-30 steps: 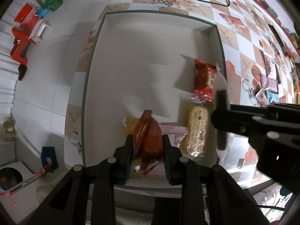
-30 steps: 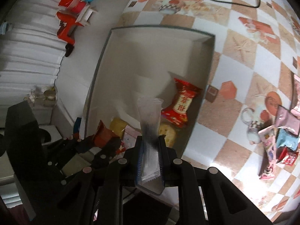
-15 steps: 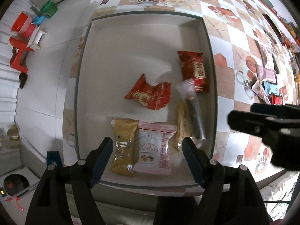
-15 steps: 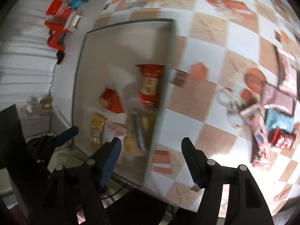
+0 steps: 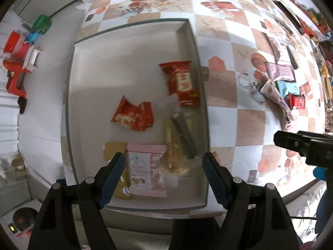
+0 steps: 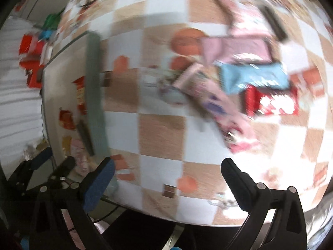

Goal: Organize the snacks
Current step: 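Swing both open grippers back over the snack pile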

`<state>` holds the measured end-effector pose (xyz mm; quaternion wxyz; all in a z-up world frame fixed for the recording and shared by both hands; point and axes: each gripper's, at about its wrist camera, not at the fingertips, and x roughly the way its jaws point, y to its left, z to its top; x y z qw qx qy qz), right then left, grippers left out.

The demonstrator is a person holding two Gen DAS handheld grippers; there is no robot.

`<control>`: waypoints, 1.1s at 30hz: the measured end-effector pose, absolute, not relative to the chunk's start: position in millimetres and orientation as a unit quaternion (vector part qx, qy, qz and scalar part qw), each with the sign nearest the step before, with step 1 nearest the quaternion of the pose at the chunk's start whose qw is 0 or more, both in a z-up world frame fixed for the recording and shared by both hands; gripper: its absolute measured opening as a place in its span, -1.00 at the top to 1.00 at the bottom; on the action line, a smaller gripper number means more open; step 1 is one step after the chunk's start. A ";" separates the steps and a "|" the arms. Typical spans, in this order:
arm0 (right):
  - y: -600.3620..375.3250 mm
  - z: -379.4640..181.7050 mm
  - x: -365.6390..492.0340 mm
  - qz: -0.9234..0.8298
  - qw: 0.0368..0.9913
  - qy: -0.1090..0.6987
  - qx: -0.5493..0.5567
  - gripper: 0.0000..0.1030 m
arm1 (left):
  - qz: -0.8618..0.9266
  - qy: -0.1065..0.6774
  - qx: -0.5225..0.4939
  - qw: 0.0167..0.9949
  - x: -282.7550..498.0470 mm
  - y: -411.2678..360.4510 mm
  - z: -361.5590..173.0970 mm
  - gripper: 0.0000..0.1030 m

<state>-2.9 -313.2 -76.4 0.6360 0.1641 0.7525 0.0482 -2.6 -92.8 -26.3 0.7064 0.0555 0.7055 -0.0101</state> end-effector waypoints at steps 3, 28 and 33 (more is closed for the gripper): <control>-342.4 -82.6 -13.2 0.016 0.628 0.755 0.186 -0.99 | -0.022 0.706 0.060 0.705 2.0 -102.8 -24.5 -0.55; -477.3 -105.9 21.4 -0.178 0.627 0.709 0.268 -0.99 | -0.075 0.708 0.145 0.687 -17.4 -176.8 -21.4 -0.56; -478.3 -121.8 29.2 -0.166 0.626 0.727 0.230 -0.99 | -0.077 0.715 0.150 0.678 -19.5 -184.9 -27.4 -0.56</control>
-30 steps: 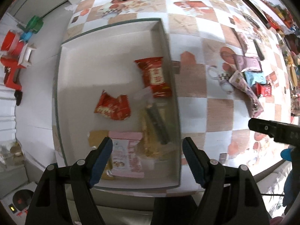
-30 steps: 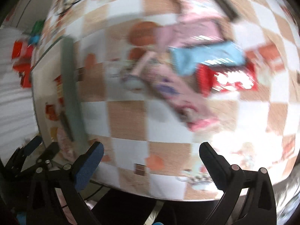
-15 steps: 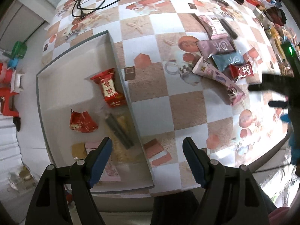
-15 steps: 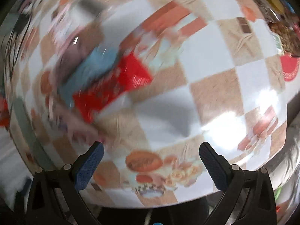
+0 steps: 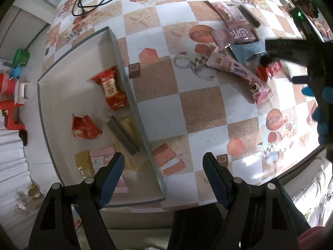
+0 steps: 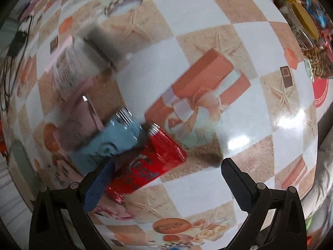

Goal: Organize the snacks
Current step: 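Swing both open grippers back over the snack pile, then lower the right gripper onto the red packet while the left approaches the pink stick packet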

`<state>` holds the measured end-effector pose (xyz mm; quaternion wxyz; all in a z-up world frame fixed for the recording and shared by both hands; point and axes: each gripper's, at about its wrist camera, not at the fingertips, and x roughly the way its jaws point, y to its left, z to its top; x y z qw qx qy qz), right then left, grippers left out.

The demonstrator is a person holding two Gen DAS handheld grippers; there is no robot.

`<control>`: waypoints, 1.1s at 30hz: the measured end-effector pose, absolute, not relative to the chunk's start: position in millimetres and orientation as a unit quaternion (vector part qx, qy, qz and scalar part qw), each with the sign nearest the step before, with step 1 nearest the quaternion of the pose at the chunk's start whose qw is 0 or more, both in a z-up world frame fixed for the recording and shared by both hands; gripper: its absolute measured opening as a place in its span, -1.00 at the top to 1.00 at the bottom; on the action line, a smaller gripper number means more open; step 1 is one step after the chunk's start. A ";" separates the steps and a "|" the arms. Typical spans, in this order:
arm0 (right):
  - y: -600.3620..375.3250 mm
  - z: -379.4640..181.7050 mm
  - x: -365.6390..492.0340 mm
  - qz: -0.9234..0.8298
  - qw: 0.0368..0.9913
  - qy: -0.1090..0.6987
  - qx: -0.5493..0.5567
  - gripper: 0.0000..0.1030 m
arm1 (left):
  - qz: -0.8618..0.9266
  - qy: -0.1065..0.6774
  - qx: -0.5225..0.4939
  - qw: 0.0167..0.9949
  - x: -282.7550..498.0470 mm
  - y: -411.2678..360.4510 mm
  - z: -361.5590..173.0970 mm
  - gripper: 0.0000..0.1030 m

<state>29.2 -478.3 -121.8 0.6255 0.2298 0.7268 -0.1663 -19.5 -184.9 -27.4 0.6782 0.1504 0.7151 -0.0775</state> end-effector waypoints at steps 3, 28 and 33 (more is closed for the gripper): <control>-474.6 -129.8 19.6 -0.165 0.620 0.738 0.210 -0.99 | -0.082 0.720 0.149 0.672 -15.6 -193.8 -32.6 -0.56; -487.6 -132.6 -45.7 -0.117 0.635 0.747 0.156 -1.00 | -0.032 0.791 -0.005 0.611 67.6 -281.3 -102.4 -0.56; -473.1 -135.4 -42.7 -0.112 0.636 0.749 0.150 -1.00 | -0.029 0.787 0.045 0.615 64.5 -263.5 -111.2 -0.56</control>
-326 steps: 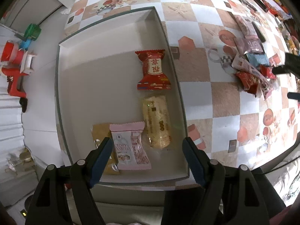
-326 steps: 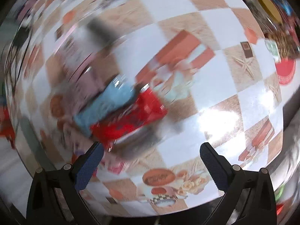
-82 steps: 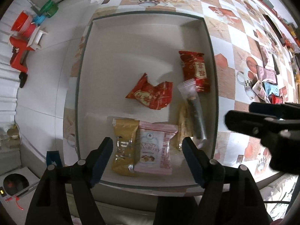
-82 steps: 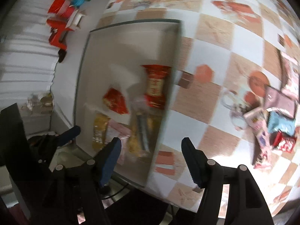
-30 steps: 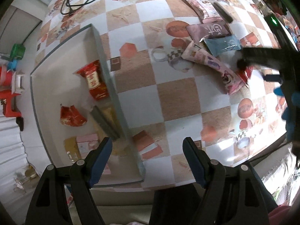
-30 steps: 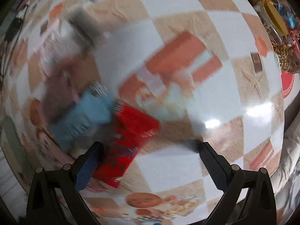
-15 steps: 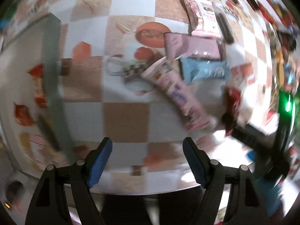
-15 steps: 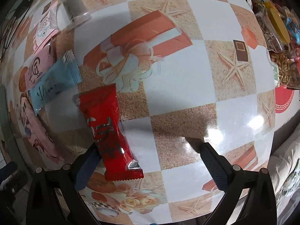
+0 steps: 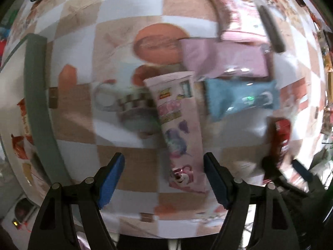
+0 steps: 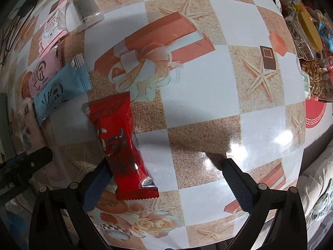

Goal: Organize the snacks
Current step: 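Lower the right gripper onto the red packet while the left approaches the pink stick packet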

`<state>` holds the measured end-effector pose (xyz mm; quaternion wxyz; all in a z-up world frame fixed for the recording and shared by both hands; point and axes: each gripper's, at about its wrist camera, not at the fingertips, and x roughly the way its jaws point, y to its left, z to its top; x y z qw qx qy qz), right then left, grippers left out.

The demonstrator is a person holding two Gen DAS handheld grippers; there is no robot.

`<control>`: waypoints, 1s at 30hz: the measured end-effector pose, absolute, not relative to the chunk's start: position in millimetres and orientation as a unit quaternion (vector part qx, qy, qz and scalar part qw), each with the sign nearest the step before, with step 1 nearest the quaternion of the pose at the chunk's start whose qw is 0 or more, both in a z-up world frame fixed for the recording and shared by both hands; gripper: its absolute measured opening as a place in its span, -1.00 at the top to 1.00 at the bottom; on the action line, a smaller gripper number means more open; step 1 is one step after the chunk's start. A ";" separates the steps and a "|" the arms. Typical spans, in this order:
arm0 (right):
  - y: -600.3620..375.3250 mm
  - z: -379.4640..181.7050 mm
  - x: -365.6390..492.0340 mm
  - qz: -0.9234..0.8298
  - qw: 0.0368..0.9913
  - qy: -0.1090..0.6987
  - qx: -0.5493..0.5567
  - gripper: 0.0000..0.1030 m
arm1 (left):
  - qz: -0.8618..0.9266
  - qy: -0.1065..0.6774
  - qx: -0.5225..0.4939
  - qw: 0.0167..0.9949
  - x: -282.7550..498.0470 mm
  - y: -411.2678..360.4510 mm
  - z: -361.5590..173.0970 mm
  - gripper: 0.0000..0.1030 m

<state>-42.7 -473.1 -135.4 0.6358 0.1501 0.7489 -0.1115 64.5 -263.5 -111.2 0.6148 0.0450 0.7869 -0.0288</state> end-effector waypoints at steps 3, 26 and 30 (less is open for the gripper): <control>-470.8 -136.3 -43.7 -0.112 0.640 0.746 0.149 -1.00 | -0.034 0.784 0.049 0.618 65.2 -248.9 -109.7 -0.56; -467.0 -138.8 -34.6 -0.103 0.622 0.764 0.141 -1.00 | -0.072 0.767 0.088 0.632 73.2 -314.0 -122.9 -0.64; -460.5 -137.8 -25.2 -0.085 0.625 0.766 0.121 -0.90 | -0.089 0.762 0.100 0.634 67.3 -313.6 -109.5 -0.42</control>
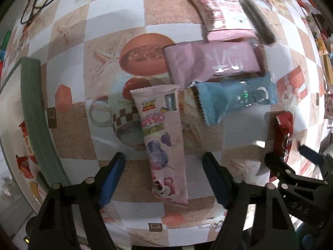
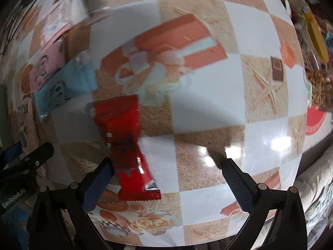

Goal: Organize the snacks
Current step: 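Lower the right gripper onto the red packet while the left approaches the pink stick packet, then grasp the red packet with the right gripper while the left grasps the pink stick packet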

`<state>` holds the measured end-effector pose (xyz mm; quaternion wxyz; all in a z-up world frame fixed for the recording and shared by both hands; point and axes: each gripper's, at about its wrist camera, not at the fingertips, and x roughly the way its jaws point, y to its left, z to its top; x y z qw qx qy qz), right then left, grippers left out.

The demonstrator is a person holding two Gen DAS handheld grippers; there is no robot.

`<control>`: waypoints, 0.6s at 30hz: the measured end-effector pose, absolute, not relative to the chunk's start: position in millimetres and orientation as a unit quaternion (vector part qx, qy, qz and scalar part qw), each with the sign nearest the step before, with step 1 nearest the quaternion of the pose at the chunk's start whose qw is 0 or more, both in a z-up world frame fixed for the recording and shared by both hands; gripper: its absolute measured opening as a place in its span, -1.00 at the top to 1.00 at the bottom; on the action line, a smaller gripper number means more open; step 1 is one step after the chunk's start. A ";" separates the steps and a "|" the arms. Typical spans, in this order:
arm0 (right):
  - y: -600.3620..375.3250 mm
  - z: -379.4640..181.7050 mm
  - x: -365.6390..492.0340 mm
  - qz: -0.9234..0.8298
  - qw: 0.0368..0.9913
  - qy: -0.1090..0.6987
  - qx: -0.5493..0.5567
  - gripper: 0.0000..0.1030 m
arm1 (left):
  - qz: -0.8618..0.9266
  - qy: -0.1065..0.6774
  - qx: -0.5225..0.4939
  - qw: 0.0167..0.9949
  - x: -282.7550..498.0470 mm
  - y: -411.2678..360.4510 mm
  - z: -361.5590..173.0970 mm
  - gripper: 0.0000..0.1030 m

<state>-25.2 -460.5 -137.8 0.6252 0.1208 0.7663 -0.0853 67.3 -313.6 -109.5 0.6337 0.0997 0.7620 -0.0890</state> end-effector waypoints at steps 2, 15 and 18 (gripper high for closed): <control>-453.7 -132.1 -21.7 -0.074 0.637 0.760 0.107 -0.72 | -0.097 0.757 0.107 0.637 65.1 -318.9 -105.1 -0.22; -449.3 -111.8 -23.9 -0.037 0.654 0.744 0.133 0.58 | -0.129 0.743 0.083 0.652 41.3 -293.2 -80.8 0.83; -451.6 -107.7 -32.6 -0.035 0.653 0.742 0.148 0.58 | -0.138 0.740 0.075 0.654 32.4 -283.5 -71.7 0.83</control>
